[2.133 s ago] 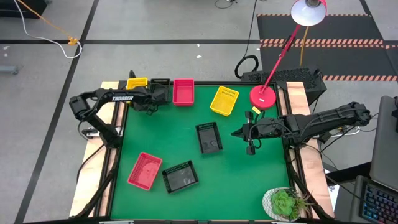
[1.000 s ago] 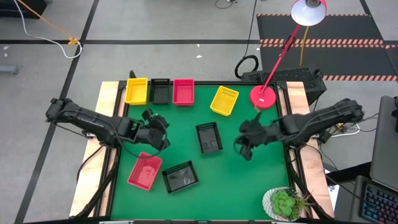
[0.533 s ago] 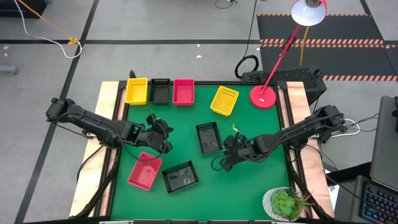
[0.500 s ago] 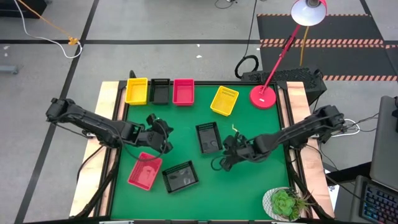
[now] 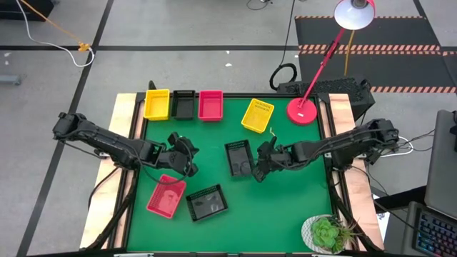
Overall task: Stack baskets by color
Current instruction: Stack the middle black bin on top of the top black bin
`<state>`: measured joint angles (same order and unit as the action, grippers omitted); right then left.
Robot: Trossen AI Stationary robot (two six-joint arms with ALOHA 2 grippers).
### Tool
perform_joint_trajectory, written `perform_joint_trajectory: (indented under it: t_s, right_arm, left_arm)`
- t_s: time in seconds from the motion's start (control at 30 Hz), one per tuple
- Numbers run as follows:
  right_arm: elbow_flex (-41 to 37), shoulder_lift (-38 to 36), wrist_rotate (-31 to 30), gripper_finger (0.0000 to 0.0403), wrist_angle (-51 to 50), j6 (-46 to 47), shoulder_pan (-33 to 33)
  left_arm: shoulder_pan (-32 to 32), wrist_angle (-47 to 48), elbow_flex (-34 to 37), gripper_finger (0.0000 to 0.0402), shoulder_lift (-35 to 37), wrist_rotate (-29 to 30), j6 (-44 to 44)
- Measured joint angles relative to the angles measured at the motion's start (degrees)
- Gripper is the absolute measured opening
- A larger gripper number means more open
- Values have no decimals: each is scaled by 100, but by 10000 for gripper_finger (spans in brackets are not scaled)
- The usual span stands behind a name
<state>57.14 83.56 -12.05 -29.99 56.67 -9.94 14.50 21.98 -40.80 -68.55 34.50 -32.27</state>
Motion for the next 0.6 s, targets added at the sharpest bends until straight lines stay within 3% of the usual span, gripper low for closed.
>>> perform_joint_trajectory:
  t_s: [0.27,0.6]
  right_arm:
    - [-2,475,0,149,815,119,110]
    - [-4,729,-19,149,458,198,244]
  left_arm:
    - [-24,-23,0,17,0,0,63]
    - [-33,-251,0,17,0,-2,199]
